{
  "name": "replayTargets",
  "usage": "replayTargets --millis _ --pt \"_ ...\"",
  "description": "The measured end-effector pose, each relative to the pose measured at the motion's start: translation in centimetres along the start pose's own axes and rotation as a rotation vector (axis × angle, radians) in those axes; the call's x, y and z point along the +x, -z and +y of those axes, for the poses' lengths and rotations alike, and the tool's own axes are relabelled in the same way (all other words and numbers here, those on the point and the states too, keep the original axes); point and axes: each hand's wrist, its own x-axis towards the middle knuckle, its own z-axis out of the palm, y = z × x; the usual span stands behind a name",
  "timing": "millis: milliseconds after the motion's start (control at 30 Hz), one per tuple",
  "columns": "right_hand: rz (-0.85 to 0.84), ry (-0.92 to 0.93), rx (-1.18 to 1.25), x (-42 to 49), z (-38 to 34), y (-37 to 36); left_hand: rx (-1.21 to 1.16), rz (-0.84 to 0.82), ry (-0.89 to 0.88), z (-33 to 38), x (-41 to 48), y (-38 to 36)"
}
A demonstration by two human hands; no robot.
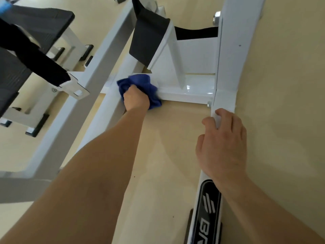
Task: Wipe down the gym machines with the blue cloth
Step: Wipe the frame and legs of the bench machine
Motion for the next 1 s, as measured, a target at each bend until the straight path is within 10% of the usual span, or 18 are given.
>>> replayTargets --millis 267,467,633,1000 --pt "0.004 -0.019 0.005 0.0 0.0 -0.1 0.304 0.055 -0.743 -4.0 1.6 -1.0" --pt "0.003 -0.008 -0.014 0.0 -0.2 -0.2 0.398 0.006 -0.51 -5.6 5.3 -1.2" --pt "0.012 -0.006 0.017 0.0 -0.1 -0.2 0.427 0.038 -1.042 -5.0 4.1 -1.9" --pt "0.0 -0.018 0.023 0.1 -0.2 -0.2 0.118 0.069 -0.586 -1.5 2.1 -0.2"
